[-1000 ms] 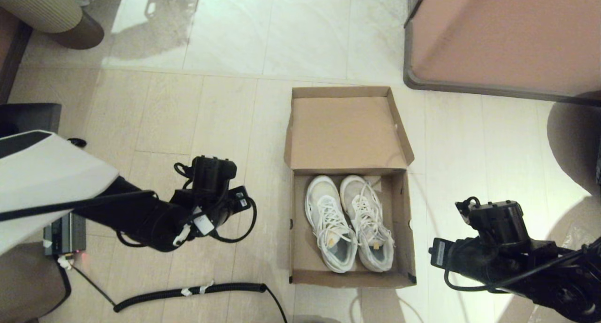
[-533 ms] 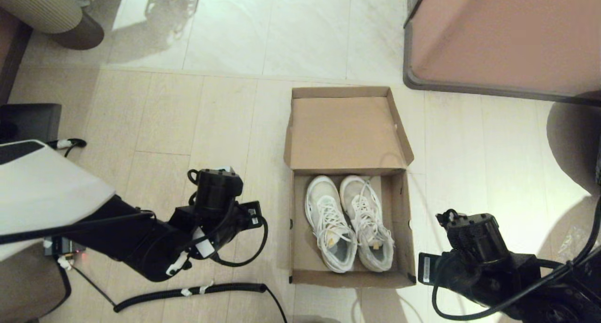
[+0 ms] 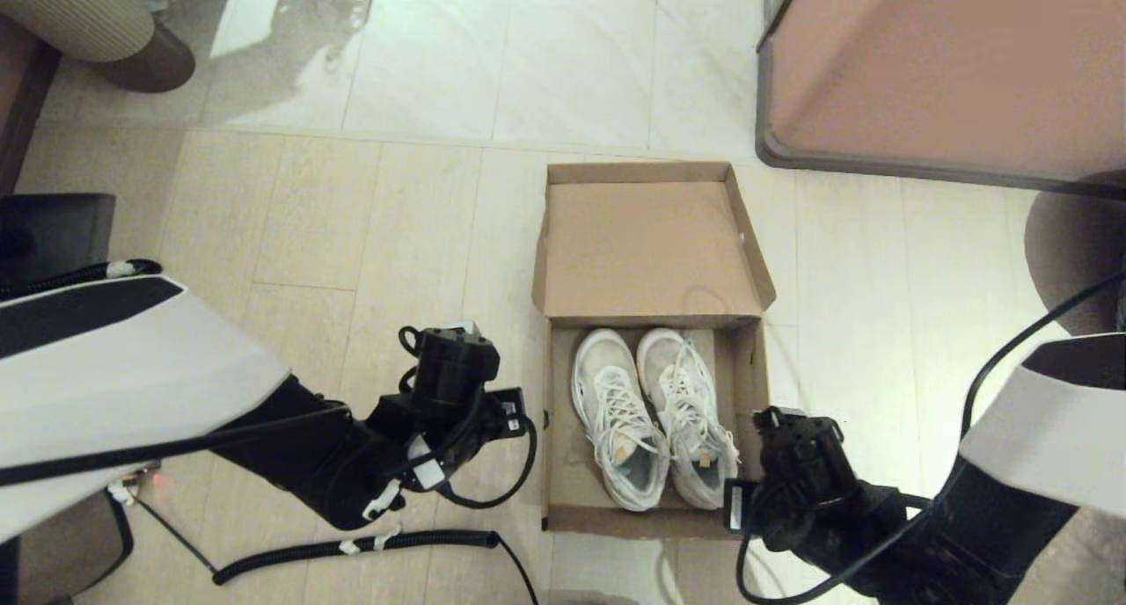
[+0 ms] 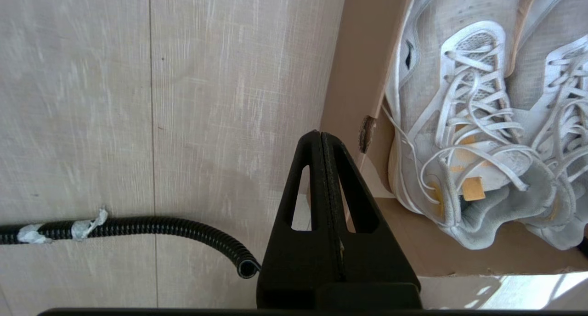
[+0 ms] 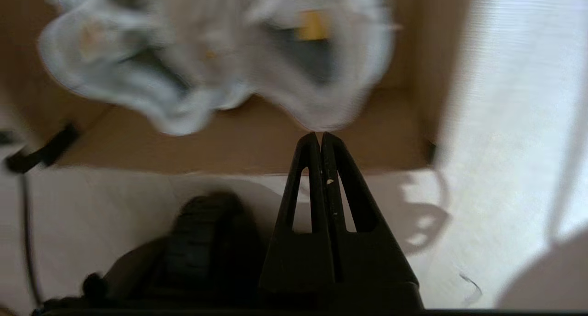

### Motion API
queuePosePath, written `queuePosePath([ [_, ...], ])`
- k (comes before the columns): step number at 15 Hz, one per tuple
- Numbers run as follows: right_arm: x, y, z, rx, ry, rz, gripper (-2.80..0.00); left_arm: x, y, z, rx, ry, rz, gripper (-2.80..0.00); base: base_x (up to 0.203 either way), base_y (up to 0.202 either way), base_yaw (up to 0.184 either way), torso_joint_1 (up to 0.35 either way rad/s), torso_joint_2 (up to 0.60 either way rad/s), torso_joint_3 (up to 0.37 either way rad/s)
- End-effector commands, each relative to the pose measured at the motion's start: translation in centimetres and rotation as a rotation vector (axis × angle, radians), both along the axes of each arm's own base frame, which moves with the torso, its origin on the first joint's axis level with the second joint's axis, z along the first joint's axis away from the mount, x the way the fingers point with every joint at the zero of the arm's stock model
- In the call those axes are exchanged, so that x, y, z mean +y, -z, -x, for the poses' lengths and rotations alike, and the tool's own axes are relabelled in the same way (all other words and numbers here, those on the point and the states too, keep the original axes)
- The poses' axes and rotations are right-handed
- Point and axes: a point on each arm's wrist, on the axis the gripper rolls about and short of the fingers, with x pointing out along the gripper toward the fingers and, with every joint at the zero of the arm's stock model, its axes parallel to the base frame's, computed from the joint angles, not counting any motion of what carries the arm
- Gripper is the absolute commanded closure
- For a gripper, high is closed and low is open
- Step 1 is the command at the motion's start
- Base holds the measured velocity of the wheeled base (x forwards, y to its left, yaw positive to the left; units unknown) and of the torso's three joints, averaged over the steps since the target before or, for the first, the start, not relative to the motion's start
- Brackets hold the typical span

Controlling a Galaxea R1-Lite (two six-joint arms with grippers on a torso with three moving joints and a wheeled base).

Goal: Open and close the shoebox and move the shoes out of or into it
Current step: Put the shoes out of the shoe box

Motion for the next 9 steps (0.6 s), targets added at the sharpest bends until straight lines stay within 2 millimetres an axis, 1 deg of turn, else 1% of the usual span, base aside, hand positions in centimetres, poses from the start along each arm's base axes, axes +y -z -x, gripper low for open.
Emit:
queuePosePath([
  [1,2.2,1.7,-0.4,0.021,-0.051,0.022,0.0,0.3,0.2,0.2,0.006,-0.01,-0.003,0.0,0.0,0.0,0.0,0.0,0.0,0.0],
  [2,2.8,1.8,-0.6,0.023,-0.067,0.032,-2.8,1.2,-0.1,0.6,0.011,-0.023,-0.005,0.0,0.0,0.0,0.0,0.0,0.0,0.0],
  [3,3.4,1.6,-0.9,0.009,-0.079,0.024,-2.8,2.1,-0.2,1.0,0.019,-0.039,-0.009,0.0,0.0,0.0,0.0,0.0,0.0,0.0],
  [5,4.2,2.5,-1.6,0.002,-0.073,0.039,-2.8,3.3,-0.4,1.6,0.027,-0.061,-0.013,0.0,0.0,0.0,0.0,0.0,0.0,0.0],
  [9,5.8,4.5,-3.7,-0.012,-0.063,0.047,-2.8,4.3,-0.8,1.9,0.021,-0.082,-0.013,0.0,0.0,0.0,0.0,0.0,0.0,0.0],
])
